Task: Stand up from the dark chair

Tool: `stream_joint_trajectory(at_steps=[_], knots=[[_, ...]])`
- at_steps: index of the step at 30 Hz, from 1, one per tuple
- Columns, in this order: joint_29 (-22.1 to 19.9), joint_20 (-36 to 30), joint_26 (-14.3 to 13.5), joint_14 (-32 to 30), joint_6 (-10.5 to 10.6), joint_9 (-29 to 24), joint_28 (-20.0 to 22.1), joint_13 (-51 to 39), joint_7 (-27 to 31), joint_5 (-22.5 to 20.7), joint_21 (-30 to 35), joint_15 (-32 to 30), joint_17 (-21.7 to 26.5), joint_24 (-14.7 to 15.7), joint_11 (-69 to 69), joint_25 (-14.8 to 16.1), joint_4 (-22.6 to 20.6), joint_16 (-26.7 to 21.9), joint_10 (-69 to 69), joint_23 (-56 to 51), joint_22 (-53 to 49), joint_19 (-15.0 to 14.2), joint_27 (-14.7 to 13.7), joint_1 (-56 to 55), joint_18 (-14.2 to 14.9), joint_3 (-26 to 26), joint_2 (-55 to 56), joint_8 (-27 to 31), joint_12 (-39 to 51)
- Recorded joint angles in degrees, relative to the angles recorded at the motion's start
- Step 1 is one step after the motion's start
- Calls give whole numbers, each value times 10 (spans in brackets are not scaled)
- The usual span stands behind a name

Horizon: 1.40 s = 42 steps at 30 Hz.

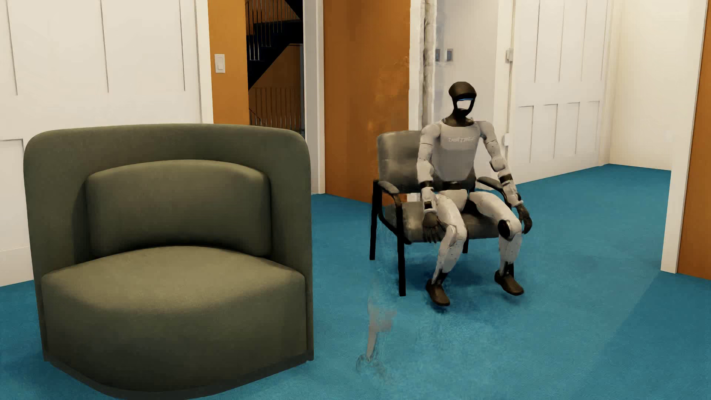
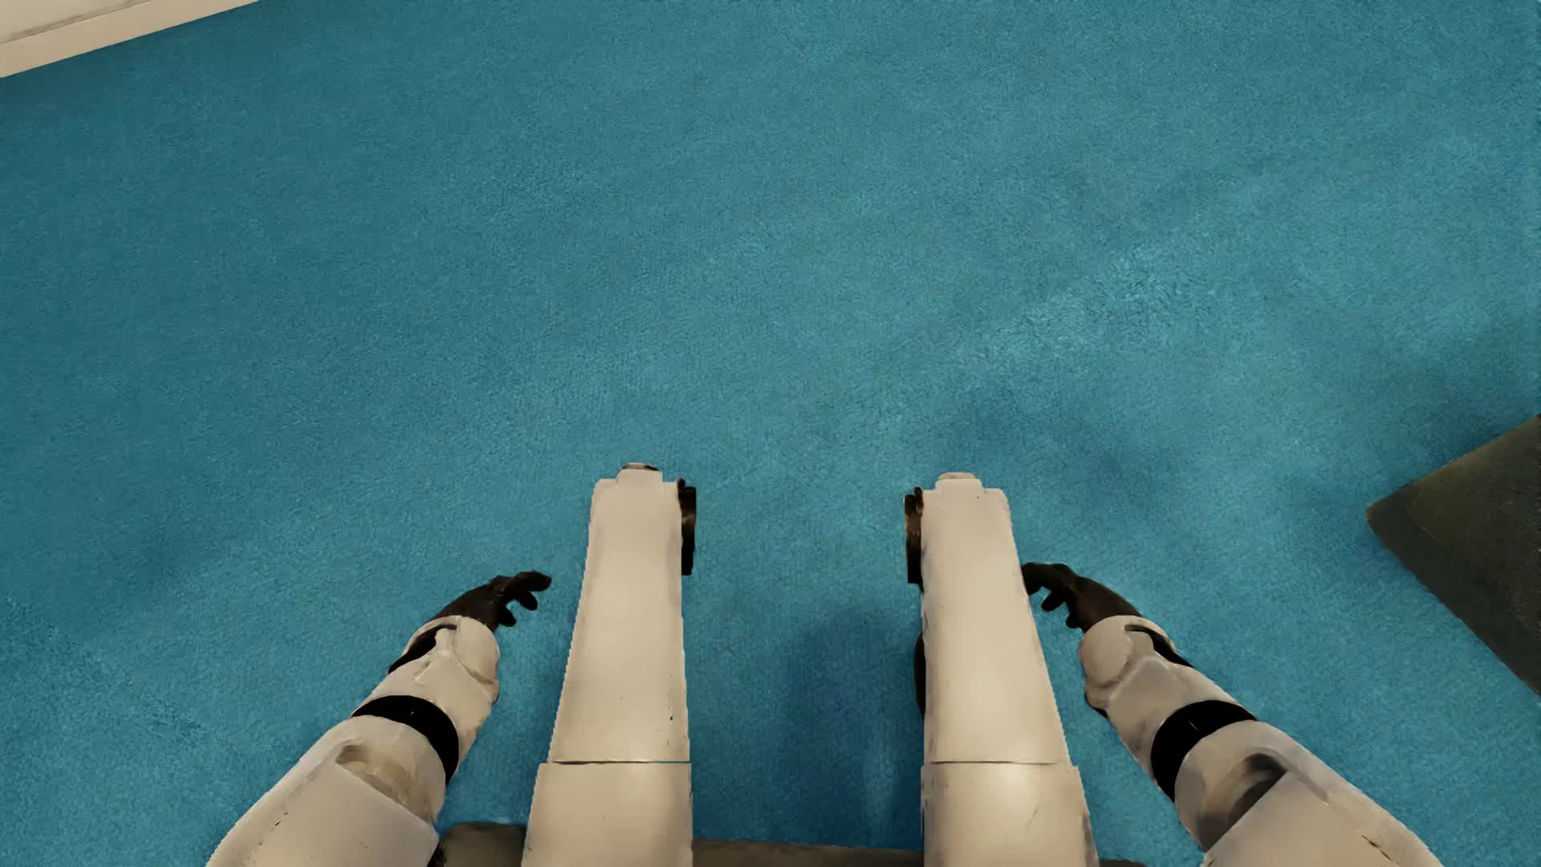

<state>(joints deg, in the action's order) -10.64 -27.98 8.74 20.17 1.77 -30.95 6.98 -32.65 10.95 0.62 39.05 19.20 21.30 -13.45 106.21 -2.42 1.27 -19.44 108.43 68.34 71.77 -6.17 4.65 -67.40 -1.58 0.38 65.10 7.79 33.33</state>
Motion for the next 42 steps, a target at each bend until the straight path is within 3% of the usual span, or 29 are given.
stream_joint_trajectory(at_steps=[12,20,28,32,37,40,42], knots=[[8,-4,3,1,0,-5,-1,-8,1,-1,-6,0,5,0,0,5,-4,-3,-1,19,11,-2,6,-6,-2,0,6,1,7],[-4,4,-8,5,3,-43,13,-49,5,1,-4,7,11,9,2,2,-8,-7,2,14,13,-21,0,-49,3,-3,49,6,46],[-10,-44,-25,35,10,-64,30,-99,10,2,-3,66,20,26,-41,10,-11,-26,-42,15,7,-41,-18,-105,11,-5,98,9,85],[-20,-46,-32,33,8,-31,47,-52,-6,5,-16,67,20,27,-156,8,-6,-25,-153,17,-4,-33,-20,-24,4,-4,15,-7,38],[-8,-9,-25,25,8,45,21,43,-45,3,-52,38,29,-3,-383,-8,0,-23,-370,12,-1,-26,-18,164,-7,-5,-165,-36,-87],[3,1,-31,15,0,103,9,124,-57,8,-75,-30,48,-20,-552,-29,-16,-27,-541,5,-8,-49,-19,311,-11,-2,-297,-48,-176],[21,22,-34,-55,-5,136,-9,168,-70,15,-84,-88,60,-23,-620,-41,-14,-32,-657,4,-12,-66,-18,407,-9,-1,-360,-54,-225]])
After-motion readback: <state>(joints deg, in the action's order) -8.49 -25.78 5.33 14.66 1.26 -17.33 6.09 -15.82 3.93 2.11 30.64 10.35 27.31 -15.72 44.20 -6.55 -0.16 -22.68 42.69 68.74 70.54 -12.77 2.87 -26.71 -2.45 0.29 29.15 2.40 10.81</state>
